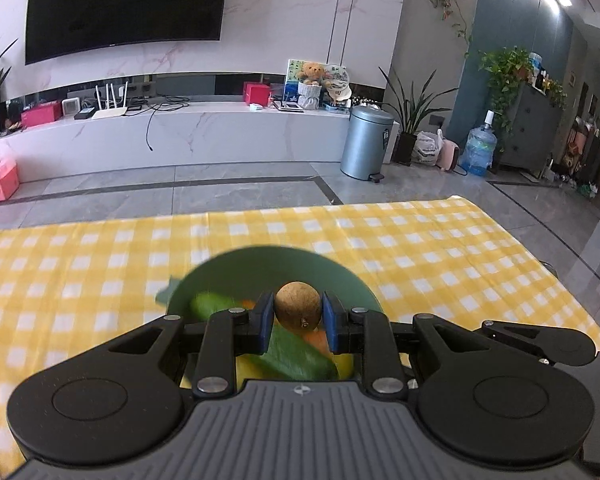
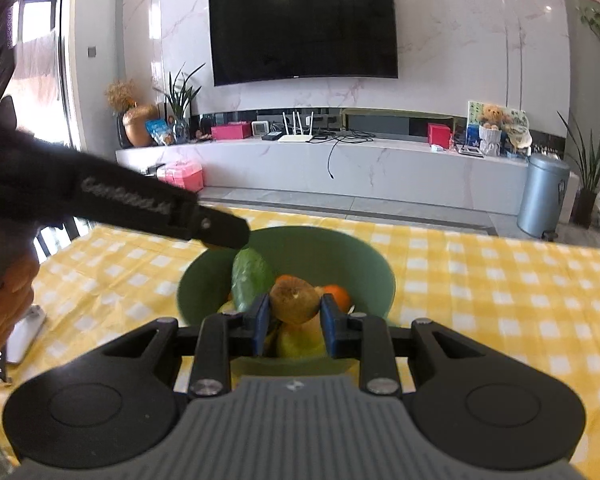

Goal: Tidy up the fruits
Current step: 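Carry both kiwis over the green colander and lower them inside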

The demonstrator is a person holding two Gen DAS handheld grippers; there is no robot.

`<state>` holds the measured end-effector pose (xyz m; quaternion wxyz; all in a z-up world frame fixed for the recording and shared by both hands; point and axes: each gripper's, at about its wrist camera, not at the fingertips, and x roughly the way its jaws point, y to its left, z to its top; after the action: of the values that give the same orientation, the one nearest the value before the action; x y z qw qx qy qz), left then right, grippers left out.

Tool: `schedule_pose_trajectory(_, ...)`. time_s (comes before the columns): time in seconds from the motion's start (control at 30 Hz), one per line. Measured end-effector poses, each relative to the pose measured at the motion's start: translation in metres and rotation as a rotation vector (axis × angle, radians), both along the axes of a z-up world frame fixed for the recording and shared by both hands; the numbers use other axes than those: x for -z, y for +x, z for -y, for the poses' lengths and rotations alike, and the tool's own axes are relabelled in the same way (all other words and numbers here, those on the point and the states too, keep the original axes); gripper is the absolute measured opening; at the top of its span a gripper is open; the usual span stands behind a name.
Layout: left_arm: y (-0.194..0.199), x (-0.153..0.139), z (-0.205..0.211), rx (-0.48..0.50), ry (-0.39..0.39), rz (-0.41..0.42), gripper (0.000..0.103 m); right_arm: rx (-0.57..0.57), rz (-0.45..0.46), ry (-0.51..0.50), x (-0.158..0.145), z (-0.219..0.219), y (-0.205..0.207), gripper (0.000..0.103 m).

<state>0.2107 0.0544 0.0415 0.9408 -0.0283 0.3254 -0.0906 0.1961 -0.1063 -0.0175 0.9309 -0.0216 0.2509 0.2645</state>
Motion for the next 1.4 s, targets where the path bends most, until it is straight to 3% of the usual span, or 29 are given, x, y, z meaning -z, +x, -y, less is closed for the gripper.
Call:
schedule_pose_trajectory(0.2, 0.035, 0.013, -0.012, 0.014, 0.027, -0.031, 0.028, -0.017, -0.04, -0.05, 0.003, -0.012, 0.045, 0.024)
schedule_pose_trajectory(0.57, 0.061, 0.039, -0.034, 0.028, -0.022, -0.058, 0.028, -0.057, -0.082, -0.137, 0.017, -0.037, 0.098, 0.024)
schedule_pose_trajectory(0.77, 0.066, 0.05, -0.034, 0.031, 0.003, -0.084, 0.028, -0.071, -0.109, -0.135, 0.022, -0.043, 0.109, 0.024)
schedule_pose_trajectory(0.97, 0.067, 0.054, -0.043, 0.017, -0.023, -0.108, 0.028, -0.078, -0.135, -0.103, 0.024, -0.047, 0.113, 0.024)
schedule_pose_trajectory(1.4, 0.068, 0.056, -0.049, -0.002, -0.044, -0.082, 0.028, -0.056, -0.153, -0.094, 0.024, -0.051, 0.118, 0.024)
